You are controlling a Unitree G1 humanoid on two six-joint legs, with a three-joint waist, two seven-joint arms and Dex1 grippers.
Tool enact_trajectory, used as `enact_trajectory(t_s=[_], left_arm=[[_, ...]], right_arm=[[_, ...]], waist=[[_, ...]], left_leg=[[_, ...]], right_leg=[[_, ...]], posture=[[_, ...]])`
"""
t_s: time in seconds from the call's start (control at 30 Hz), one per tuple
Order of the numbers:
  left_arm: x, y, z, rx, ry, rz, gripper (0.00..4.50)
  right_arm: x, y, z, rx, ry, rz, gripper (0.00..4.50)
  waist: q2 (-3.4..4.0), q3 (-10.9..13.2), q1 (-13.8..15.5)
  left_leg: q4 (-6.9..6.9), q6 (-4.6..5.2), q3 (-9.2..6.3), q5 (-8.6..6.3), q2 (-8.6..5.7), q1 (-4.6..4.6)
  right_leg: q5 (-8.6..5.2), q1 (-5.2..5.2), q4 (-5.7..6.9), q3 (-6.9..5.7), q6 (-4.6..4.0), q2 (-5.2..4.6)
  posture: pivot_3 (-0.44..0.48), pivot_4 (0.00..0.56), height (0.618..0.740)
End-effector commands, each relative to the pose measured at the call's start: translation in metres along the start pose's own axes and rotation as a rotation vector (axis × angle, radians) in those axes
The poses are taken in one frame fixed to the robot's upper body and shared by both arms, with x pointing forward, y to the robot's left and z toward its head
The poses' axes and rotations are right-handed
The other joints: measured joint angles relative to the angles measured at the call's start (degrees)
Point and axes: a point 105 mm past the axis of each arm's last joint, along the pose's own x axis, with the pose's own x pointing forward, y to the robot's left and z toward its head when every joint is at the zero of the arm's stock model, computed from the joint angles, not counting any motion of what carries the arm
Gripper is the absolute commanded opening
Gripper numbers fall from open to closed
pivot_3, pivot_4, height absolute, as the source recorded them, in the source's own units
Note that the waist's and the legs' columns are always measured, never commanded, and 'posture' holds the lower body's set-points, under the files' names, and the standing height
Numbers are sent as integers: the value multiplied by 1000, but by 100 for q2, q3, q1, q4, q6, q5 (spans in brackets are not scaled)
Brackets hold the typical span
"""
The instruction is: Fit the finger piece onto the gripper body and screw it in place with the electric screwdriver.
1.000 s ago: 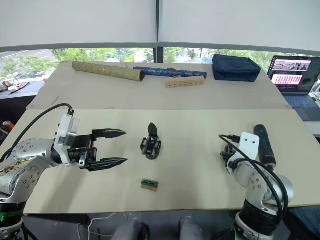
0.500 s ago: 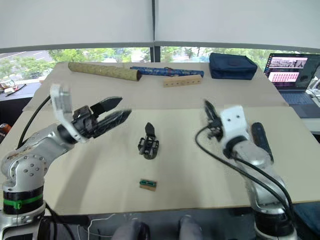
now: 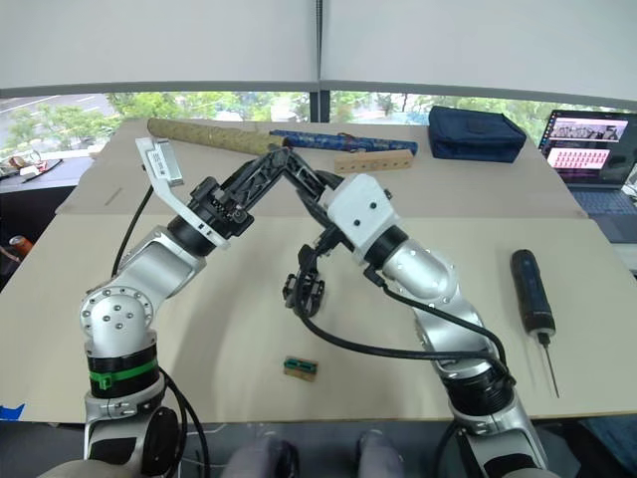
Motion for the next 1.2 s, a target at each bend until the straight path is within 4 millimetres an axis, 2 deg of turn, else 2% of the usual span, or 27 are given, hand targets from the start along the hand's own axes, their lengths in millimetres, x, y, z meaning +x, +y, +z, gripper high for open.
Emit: enact_trajectory(t_s=[0.03, 0.13, 0.23, 0.4, 0.5, 0.67, 0.73, 0.83, 0.9, 0.97, 1.03, 1.13, 1.2], left_arm=[[3, -17, 5, -6, -46, -59, 4500], [2, -16, 6, -31, -70, -45, 4500], [-1, -16, 7, -47, -82, -36, 3670], [-4, -19, 4, -71, -78, -50, 1271], [-7, -15, -1, -94, -86, -13, 27], [-8, -18, 0, -178, -144, -26, 27], [-8, -18, 8, -198, -189, -39, 0], [-8, -16, 20, -181, -208, -75, 0], [-7, -14, 24, -113, -157, -109, 0], [-6, -16, 25, 34, -28, -183, 0], [-9, -20, 27, 118, 111, -285, 0], [-17, -28, 28, 108, 263, -429, 0], [-27, -32, 20, 111, 403, -507, 0]], right_arm=[[-1, 3, 12, -31, -57, 12, 1132], [-2, 4, 11, -24, -54, 7, 1132], [-3, 4, 10, -23, -50, 1, 1132], [-4, 1, 8, -29, -39, -23, 1132], [-3, 0, 8, -40, -40, -23, 1132], [-4, -7, 11, -46, -56, -44, 1132], [-9, -12, 10, -49, -54, -28, 2171], [-16, -21, 13, -34, -56, 27, 3243], [-22, -21, 14, -27, -41, 157, 3917], [-30, -34, 13, 21, -28, 235, 4470], [-37, -43, 15, 123, 6, 342, 4470], [-50, -40, 18, 321, 84, 508, 4470], [-61, -35, 17, 523, 197, 615, 4470]], waist=[[0, 0, -6], [0, 0, -5], [0, 0, -4], [0, 0, -3], [0, 0, 1], [0, 0, 8], [-1, 1, 24], [-2, 1, 51], [-2, 1, 47], [-1, 1, 39], [-1, 4, 24], [0, 10, 13], [0, 10, 12]], left_leg=[[0, -1, 1, 0, 1, 1], [1, -3, 0, 2, 1, 3], [1, -4, 0, 3, 2, 4], [1, -4, 0, 3, 1, 3], [0, -4, -1, 3, 1, 4], [1, -3, -1, 3, 1, 2], [1, -3, -2, 3, 1, 2], [3, -1, -2, 3, -2, 1], [3, 0, -2, 4, -2, 1], [2, 0, -1, 4, -7, 4], [-1, 0, 0, 4, -4, 6], [-7, 0, 2, 4, 1, 3], [-12, 2, 1, 3, 9, 2]], right_leg=[[0, -1, 1, 1, 0, 0], [0, 0, 3, 1, 0, 0], [0, 0, 4, 1, 0, 1], [0, 0, 4, 1, 0, 1], [0, 0, 3, 1, 0, 1], [0, 1, 1, 1, -1, 0], [0, 1, 2, 1, -1, 1], [0, 4, -1, 1, -1, 0], [1, 2, 0, 1, -2, 0], [0, 2, 1, 0, -3, 8], [0, 2, 1, 0, -5, 15], [1, -3, -4, 0, -9, 17], [1, -3, -2, -2, -8, 16]], posture=[[0, 150, 740], [0, 150, 740], [0, 150, 740], [0, 150, 740], [0, 150, 740], [0, 150, 740], [0, 150, 740], [0, 150, 740], [0, 150, 740], [0, 150, 740], [0, 150, 740], [0, 150, 740], [0, 150, 740]])
